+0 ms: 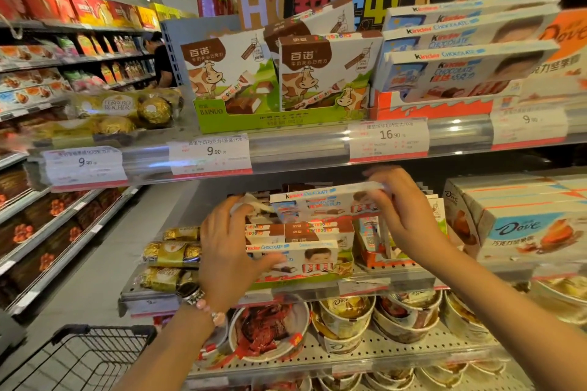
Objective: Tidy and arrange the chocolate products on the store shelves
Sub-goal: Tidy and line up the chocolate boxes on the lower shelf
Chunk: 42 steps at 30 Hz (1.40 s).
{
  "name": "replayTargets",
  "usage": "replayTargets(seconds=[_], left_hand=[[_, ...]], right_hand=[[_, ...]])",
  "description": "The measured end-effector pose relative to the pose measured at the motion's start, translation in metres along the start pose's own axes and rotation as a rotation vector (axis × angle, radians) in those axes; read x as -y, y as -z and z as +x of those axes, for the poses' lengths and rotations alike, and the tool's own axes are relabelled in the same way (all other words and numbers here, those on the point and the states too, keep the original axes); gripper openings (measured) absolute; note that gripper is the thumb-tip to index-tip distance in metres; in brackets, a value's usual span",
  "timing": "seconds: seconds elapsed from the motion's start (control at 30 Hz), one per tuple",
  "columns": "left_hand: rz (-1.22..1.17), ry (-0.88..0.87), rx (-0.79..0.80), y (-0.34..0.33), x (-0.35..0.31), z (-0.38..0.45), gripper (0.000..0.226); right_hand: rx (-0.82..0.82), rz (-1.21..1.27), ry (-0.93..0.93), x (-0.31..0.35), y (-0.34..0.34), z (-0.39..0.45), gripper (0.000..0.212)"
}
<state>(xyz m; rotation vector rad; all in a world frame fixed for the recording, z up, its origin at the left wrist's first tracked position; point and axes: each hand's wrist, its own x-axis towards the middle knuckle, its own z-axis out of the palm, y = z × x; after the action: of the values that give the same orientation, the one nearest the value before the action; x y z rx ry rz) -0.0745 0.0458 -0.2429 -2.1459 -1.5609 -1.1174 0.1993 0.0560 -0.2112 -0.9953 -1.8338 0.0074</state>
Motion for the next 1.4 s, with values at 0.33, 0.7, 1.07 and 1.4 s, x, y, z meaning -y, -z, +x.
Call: replayTargets(seconds=[0.33,0.7,1.07,1.4], left_hand=[[0.138,-0.180,0.068,-0.014,0.000,-0.002,0.037],[0.152,-0.123,0.356,0.005,-0.016,0.011,0.032],[-0.097,-0.084,0.295,0.040,-0.036,0.017,0.033],[-0.177,-0.363,0.317,0.031,-0.087,0.028,0.021]], right_hand=[[-0.273,-0.081,0.021,0.015,0.028,-0.034,0.027],[-0.246,-0.129,-0.056,0.015,0.036,-0.051,0.026],[-0.256,-0.062,-0.184,0.010,0.049,-0.051,0.027],[-0.148,-0.009,-0.184,-0.017,0.077,-0.050,0.031]])
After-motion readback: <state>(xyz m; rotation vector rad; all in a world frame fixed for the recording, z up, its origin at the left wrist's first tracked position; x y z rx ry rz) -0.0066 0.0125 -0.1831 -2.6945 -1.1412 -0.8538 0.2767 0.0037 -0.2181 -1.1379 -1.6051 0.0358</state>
